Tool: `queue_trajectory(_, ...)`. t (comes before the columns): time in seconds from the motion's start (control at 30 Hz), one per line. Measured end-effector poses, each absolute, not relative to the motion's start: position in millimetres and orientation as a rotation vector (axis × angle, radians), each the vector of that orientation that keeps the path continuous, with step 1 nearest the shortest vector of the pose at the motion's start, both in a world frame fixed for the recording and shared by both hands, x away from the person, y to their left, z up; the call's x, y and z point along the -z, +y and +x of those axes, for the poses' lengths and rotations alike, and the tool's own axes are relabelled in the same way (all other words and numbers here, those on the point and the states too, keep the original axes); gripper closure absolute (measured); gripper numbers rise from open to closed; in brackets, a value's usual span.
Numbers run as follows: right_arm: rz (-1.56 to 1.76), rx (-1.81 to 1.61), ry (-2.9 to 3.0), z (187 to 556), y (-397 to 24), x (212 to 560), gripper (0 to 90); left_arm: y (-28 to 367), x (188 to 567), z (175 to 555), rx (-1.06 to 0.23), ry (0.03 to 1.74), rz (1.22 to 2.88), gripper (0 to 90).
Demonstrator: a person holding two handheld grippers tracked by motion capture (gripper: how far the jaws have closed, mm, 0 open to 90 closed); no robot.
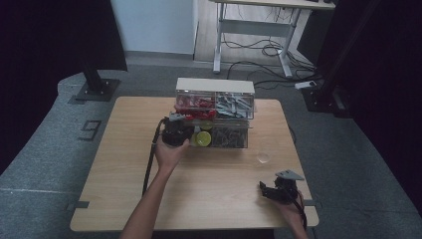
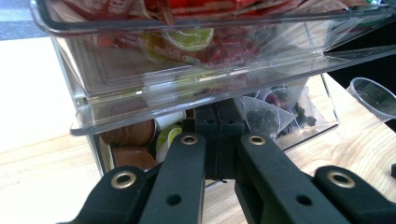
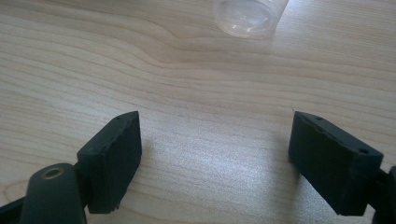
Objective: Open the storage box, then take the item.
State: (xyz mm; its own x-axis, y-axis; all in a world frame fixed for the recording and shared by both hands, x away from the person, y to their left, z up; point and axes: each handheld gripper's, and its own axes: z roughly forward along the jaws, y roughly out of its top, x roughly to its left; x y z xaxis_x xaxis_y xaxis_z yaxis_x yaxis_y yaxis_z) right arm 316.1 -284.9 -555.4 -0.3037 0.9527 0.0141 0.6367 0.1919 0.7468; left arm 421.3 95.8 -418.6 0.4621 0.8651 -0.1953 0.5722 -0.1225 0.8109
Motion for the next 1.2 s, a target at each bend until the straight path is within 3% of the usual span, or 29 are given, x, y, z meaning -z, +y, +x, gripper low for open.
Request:
queue_trajectory(0.5, 1.452, -0.960, 2.022, 307.2, -277.4, 550.8, 28.1, 94.9, 416.6, 424.4, -0.406, 1.201, 1.824, 90.0)
queue_trajectory(1.2, 1.325, -1.321, 1.980, 310.0, -235.3, 486.8, 40.2, 94.4, 423.2, 431.5, -0.370, 1.194, 1.846, 90.0)
